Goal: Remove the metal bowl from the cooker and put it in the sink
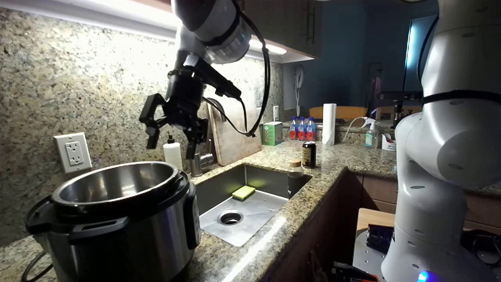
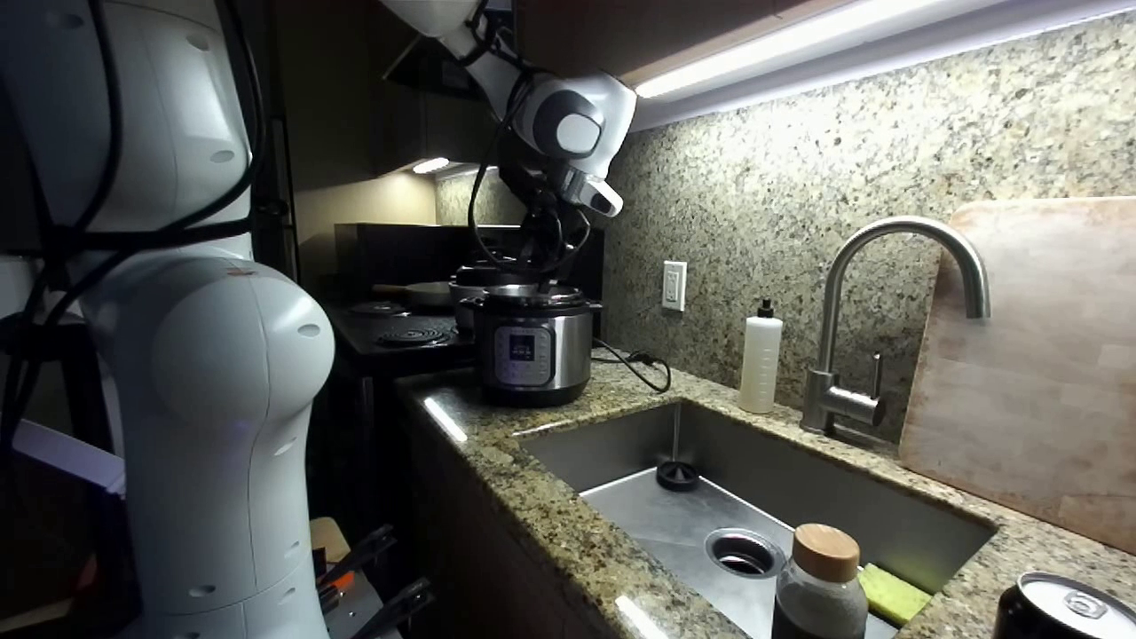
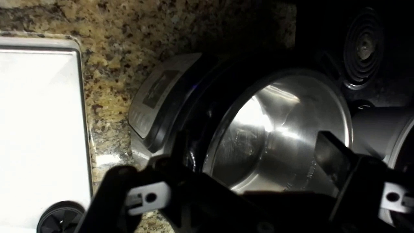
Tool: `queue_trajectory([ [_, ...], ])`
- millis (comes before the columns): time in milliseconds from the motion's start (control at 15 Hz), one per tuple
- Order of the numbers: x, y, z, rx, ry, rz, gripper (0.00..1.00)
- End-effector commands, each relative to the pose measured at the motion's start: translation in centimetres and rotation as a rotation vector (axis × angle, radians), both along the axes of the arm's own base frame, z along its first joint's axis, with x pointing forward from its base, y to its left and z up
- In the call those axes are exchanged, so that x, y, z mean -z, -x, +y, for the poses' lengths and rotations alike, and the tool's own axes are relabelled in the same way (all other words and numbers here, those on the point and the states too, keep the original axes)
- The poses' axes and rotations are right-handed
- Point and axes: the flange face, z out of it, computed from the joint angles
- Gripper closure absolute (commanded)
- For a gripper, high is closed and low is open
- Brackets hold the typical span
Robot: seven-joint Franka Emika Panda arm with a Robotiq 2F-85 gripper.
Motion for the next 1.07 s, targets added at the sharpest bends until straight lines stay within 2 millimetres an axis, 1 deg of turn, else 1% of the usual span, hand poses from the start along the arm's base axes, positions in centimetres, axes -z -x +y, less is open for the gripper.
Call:
queue_trajectory([
  [0, 0.9, -0.3, -0.1, -0.03, -0.058, -0.008, 0.0],
  [267, 2.0, -0.8, -0.5, -0.037, -0.106, -0.007, 0.0],
  [467, 2.3, -1.3, -0.5, -0.039, -0.133, -0.004, 0.0],
  [867, 2.1, -2.3, 0.6, -0.054, -0.167, -0.012, 0.0],
  [1000, 2.3, -2.6, 0.8, -0.056, -0.17, -0.009, 0.0],
])
